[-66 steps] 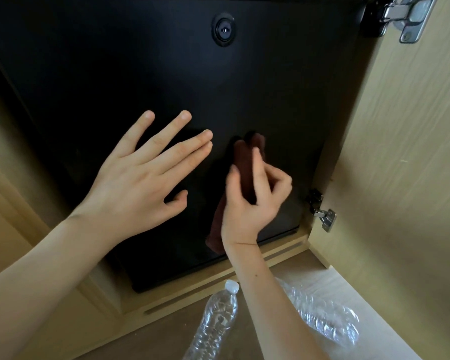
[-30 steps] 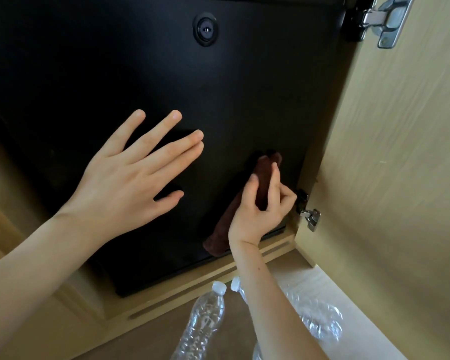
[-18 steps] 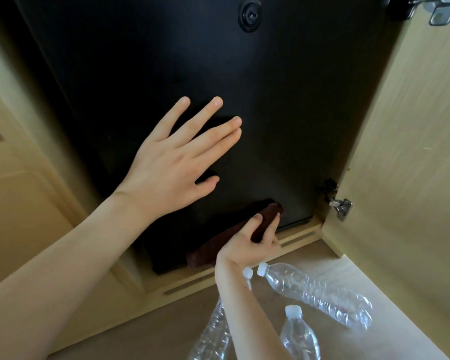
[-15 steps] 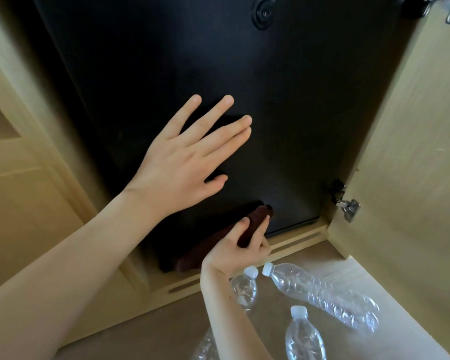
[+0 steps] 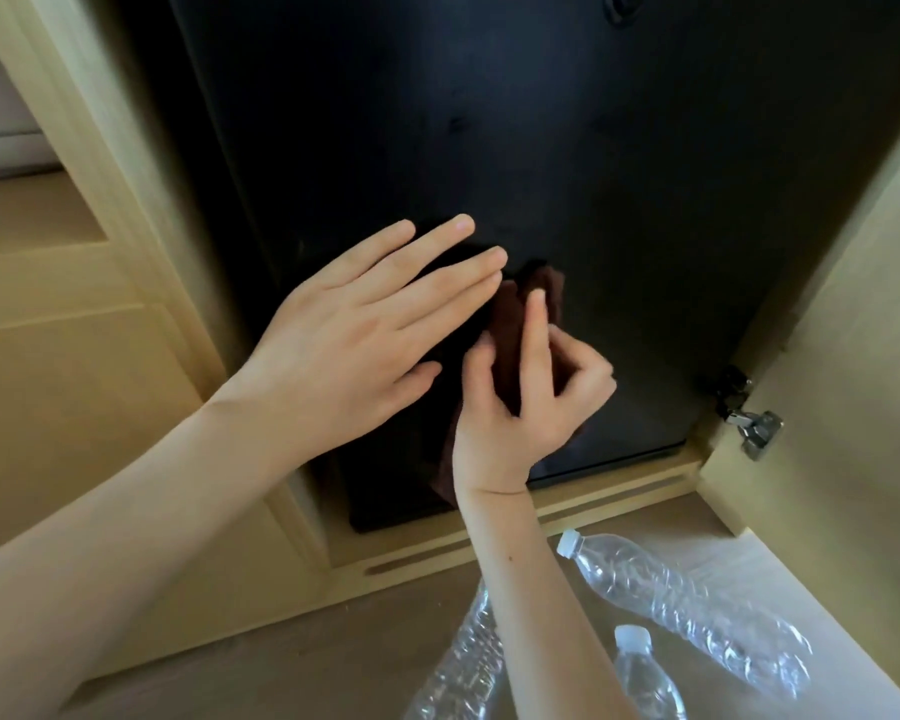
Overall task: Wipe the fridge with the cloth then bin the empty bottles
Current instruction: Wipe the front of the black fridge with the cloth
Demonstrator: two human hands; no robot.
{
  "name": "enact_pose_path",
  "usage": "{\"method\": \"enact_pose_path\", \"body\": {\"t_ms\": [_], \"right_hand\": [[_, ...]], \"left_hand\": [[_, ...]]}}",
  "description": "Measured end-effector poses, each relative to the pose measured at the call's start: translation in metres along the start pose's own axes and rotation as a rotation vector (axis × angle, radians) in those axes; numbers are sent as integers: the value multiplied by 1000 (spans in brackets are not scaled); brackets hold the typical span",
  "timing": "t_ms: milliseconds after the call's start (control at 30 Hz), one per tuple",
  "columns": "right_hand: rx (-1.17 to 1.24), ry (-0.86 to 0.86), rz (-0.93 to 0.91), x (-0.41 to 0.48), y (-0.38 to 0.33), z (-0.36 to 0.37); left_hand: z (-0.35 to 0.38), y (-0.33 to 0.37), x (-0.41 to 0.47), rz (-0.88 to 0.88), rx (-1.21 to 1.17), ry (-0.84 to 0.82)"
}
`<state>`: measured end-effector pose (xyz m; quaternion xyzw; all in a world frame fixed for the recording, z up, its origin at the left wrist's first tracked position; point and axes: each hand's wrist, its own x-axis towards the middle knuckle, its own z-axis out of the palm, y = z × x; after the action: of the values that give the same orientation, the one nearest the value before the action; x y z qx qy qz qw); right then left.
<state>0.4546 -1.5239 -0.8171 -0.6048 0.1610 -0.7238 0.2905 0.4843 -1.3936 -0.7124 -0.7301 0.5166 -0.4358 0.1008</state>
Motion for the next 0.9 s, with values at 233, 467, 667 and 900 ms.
{"method": "enact_pose_path", "body": {"t_ms": [233, 467, 667, 900], "right_hand": [[-30, -225, -176, -38, 49, -37], [42, -30, -112, 39, 22, -6], [-4, -38, -66, 20, 43, -22], [143, 76, 159, 49, 12, -9]], "left_hand": [[-3, 0, -11, -52, -11, -28], [0, 1, -17, -68, -9, -48], [1, 1, -17, -78, -16, -83], [-9, 1, -8, -128, 22, -86]]}}
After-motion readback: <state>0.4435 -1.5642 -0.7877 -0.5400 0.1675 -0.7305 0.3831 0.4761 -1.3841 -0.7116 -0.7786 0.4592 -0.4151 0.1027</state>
